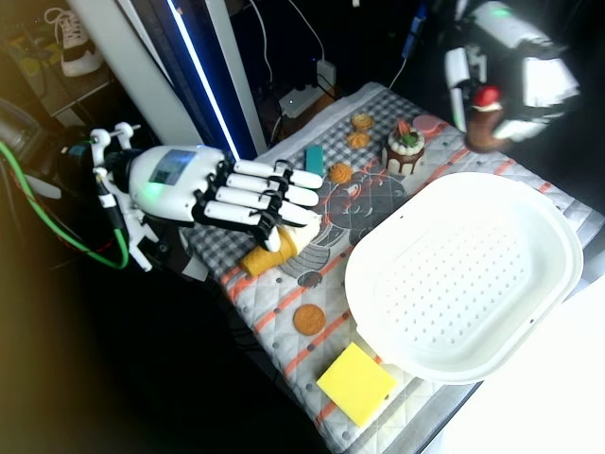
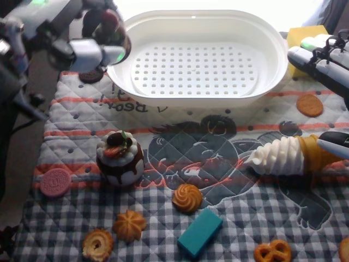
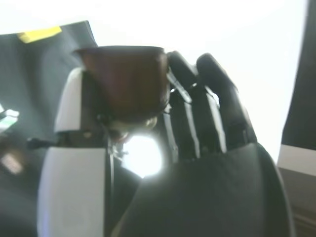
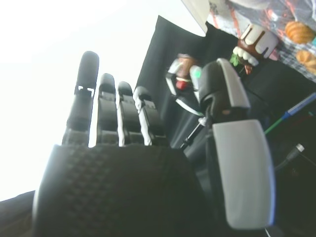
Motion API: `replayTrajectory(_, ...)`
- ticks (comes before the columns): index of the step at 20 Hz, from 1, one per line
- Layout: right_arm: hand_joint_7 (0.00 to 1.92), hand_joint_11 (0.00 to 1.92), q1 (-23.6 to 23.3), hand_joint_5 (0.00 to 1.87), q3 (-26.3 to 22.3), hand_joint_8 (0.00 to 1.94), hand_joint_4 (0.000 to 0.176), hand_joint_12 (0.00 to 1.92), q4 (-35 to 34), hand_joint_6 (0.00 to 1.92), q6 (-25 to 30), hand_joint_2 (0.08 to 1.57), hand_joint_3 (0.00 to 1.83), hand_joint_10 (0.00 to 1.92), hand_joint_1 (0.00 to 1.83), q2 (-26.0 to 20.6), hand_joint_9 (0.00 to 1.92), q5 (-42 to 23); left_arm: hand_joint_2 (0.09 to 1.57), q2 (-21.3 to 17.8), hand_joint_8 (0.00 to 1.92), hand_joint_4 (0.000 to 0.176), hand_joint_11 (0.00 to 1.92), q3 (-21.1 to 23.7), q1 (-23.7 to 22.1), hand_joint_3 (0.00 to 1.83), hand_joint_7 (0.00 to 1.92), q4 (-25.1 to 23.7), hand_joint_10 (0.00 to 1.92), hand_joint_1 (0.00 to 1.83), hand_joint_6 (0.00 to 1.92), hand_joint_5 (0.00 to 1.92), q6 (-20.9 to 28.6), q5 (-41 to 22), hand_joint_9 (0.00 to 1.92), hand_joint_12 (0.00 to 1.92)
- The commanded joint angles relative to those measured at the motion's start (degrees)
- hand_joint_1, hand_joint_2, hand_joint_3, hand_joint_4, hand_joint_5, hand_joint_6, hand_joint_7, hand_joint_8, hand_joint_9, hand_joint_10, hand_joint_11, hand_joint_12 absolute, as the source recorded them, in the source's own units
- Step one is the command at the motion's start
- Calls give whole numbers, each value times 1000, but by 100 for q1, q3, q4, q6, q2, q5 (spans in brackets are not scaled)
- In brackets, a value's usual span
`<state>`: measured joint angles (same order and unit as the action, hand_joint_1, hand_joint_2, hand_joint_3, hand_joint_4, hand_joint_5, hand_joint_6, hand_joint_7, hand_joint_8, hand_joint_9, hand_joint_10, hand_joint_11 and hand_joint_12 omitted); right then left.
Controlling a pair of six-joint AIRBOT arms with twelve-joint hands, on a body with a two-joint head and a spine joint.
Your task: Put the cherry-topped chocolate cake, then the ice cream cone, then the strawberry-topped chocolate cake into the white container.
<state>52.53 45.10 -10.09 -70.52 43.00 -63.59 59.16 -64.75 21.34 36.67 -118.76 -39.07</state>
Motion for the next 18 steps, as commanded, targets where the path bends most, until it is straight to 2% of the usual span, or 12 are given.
replayTrajectory(1, 0, 0, -24, 0, 6, 0, 0, 1266, 30, 0, 19, 1234, 0, 149, 629, -26, 5, -744, 1157, 90, 527, 0, 65, -133, -135, 0, 570, -90, 1154, 1143, 1125, 890, 19, -275, 231, 1856)
replayTrajectory(4, 0, 0, -23, 0, 17, 0, 0, 1229, 30, 0, 20, 1246, 2, 155, 657, -26, 9, -744, 1166, 593, 1070, 0, 41, -773, -406, 2, 414, 263, 1497, 1135, 1165, 874, 15, 290, 129, 1920)
replayTrajectory(6, 0, 0, -22, 0, 24, 0, 0, 1203, 30, 0, 21, 1268, 8, 119, 649, -23, 1, -744, 1223, 887, 1422, 0, 223, -1134, -491, 11, 586, 439, 1580, 1164, 1248, 859, 12, 591, 298, 1921)
replayTrajectory(7, 0, 0, -19, 0, 31, 0, 0, 1170, 30, 0, 24, 1275, 6, 88, 620, -18, 0, -744, 1208, 1046, 1076, 0, 44, -1333, -510, 3, 434, 555, 1353, 1124, 1259, 815, 4, 752, 162, 1921)
replayTrajectory(8, 0, 0, -17, 0, 41, 0, 0, 1157, 31, 0, 31, 1278, 5, 83, 599, -11, 2, -744, 1230, 1206, 1342, 0, 63, -1546, -520, 1, 584, 695, 1261, 1178, 1267, 861, -21, 905, 269, 1902)
replayTrajectory(11, 0, 0, -16, 0, 59, 0, 0, 1104, 31, 0, 57, 1283, 2, 86, 661, 3, 16, -744, 1259, 1501, 1454, 0, 427, -1880, -506, 1, 819, 1140, 1393, 1196, 1332, 596, -370, 1177, 621, 1899)
replayTrajectory(12, 0, 0, -16, 0, 59, 0, 0, 1141, 31, 0, 62, 1283, 1, 96, 674, 3, 37, -744, 1224, 1555, 1388, 0, 257, -1894, -501, 0, 765, 1342, 1328, 1285, 907, 392, -750, 1174, 518, 1884)
replayTrajectory(13, 0, 0, -16, 0, 60, 0, 0, 1142, 31, 0, 72, 1283, 1, 93, 660, 3, 29, -744, 1155, 1619, 1038, 0, 172, -1906, -486, 0, 346, 1545, 1273, 1111, 606, 300, -1130, 1169, 285, 1869)
replayTrajectory(15, 0, 0, -7, 0, 60, 0, 0, 1220, 31, 0, 77, 1275, 0, 104, 676, 3, 50, -744, 1099, 1680, 612, 23, 17, -1940, -421, 0, 183, 1718, 1097, 987, 427, 231, -1367, 1170, 54, 1755)
replayTrajectory(16, 0, 0, -5, 0, 61, 0, 0, 1247, 31, 0, 79, 1270, 0, 110, 701, 3, 61, -745, 1071, 1685, 372, 54, 3, -1951, -404, 0, 185, 1755, 778, 946, 374, 191, -1367, 1177, 10, 1469)
replayTrajectory(17, 0, 0, 0, 0, 63, 0, 0, 1220, 31, 0, 107, 1264, 0, 102, 672, 3, 41, -745, 1073, 1684, 55, 78, 0, -1953, -374, 0, 58, 1773, 72, 857, 164, 119, -1367, 1184, 0, 723)
replayTrajectory(18, 0, 0, 2, 0, 64, 0, 0, 1132, 31, 0, 114, 1266, 0, 94, 628, 3, 31, -745, 1071, 1683, 10, 99, 0, -1950, -371, 0, 11, 1774, 14, 790, 70, 81, -1367, 1184, 0, 491)
